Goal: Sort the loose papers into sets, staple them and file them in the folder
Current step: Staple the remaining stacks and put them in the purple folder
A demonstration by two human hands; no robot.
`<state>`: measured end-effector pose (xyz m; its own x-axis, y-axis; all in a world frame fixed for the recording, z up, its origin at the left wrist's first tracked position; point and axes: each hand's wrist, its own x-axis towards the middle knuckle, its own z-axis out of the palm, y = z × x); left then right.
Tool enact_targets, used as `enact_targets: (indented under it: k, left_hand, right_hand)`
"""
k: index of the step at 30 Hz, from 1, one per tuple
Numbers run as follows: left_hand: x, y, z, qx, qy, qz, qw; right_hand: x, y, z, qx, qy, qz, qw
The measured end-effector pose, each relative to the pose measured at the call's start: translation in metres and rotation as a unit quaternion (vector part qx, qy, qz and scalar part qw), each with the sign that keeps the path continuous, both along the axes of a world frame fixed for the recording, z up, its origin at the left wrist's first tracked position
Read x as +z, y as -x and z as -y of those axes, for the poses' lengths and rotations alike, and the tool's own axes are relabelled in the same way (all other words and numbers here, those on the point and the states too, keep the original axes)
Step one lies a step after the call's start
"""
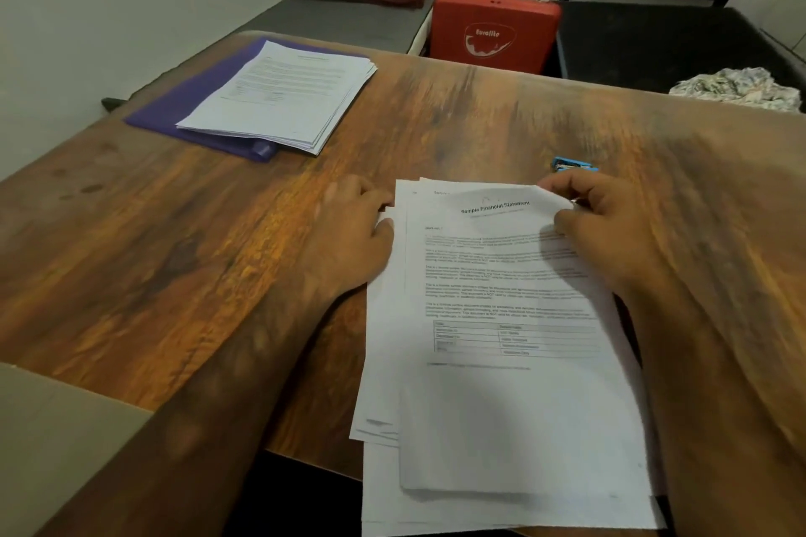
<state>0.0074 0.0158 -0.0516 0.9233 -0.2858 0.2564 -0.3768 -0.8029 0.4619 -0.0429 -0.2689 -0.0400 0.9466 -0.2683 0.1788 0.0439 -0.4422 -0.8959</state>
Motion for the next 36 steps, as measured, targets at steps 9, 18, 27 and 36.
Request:
enact_targets:
  k: [9, 18, 27, 36]
  left_hand:
    - [-0.004, 0.001, 0.002, 0.001, -0.051, 0.028, 0.998]
    - [0.000, -0.006, 0.003, 0.015, -0.013, 0.006, 1.000]
    - [0.003, -0.044, 0.034, -0.025, -0.099, -0.016, 0.995]
    - [-0.002, -0.038, 0.035, -0.013, -0.079, 0.023, 0.997]
  right_hand:
    - [0.000, 0.002, -0.002, 0.079, 0.121, -0.030, 0.989]
    - [0.002, 0.003, 0.013, 0.093, 0.159, -0.062, 0.981]
    - [0.003, 0.005, 0.012, 0.075, 0.109, -0.066, 0.989]
    - [0.000, 0.003, 0.019, 0.018, 0.046, -0.087, 0.995]
